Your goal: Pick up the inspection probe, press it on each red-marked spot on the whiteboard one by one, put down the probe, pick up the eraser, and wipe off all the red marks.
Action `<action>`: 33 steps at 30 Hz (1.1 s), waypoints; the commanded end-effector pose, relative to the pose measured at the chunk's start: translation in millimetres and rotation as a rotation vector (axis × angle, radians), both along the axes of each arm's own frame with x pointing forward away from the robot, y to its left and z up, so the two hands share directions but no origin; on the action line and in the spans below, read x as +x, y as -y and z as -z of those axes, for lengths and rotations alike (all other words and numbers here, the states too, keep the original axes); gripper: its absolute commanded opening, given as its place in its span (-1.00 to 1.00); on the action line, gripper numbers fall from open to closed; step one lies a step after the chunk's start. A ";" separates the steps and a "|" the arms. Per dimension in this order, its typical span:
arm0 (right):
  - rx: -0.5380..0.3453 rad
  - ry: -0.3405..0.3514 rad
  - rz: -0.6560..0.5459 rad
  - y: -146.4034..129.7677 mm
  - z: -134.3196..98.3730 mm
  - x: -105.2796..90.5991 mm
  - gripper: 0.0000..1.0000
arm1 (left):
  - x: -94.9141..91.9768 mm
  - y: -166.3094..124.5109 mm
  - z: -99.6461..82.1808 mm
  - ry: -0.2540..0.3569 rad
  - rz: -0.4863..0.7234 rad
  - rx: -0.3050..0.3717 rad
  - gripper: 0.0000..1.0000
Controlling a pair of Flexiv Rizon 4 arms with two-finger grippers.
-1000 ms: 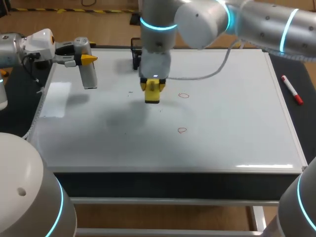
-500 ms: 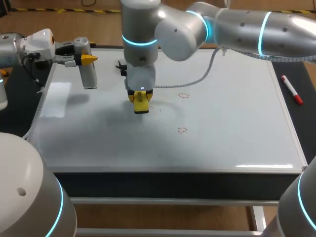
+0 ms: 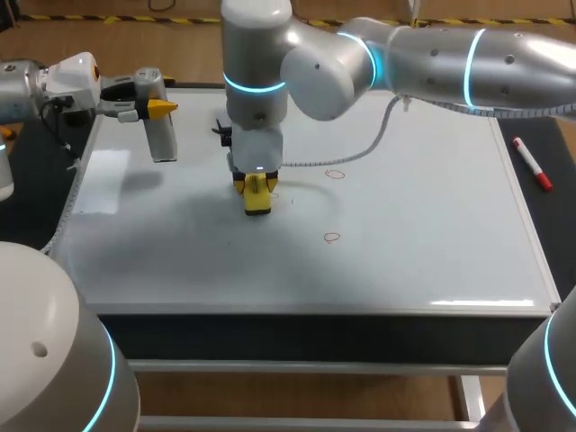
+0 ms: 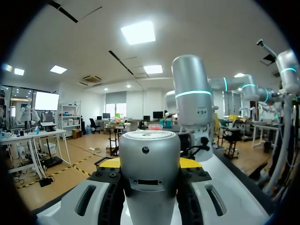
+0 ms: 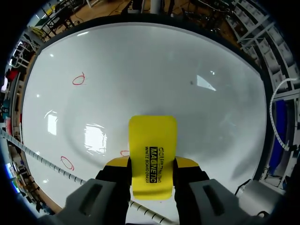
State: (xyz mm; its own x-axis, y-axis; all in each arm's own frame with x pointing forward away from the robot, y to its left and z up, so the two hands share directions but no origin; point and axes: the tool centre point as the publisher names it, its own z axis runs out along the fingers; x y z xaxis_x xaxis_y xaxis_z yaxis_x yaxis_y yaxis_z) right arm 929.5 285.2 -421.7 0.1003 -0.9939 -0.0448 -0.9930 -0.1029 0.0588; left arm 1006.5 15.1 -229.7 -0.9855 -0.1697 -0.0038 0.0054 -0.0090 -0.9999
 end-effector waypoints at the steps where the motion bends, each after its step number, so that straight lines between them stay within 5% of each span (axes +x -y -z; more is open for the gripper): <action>1: -0.010 -0.003 0.000 3.6 2.8 0.8 -1.00 | 0.4 -0.1 -1.3 -0.001 0.002 0.001 -1.00; 33: -0.046 0.000 0.159 74.1 10.7 10.1 -1.00 | 0.4 -0.1 -1.3 -0.001 0.002 0.001 -1.00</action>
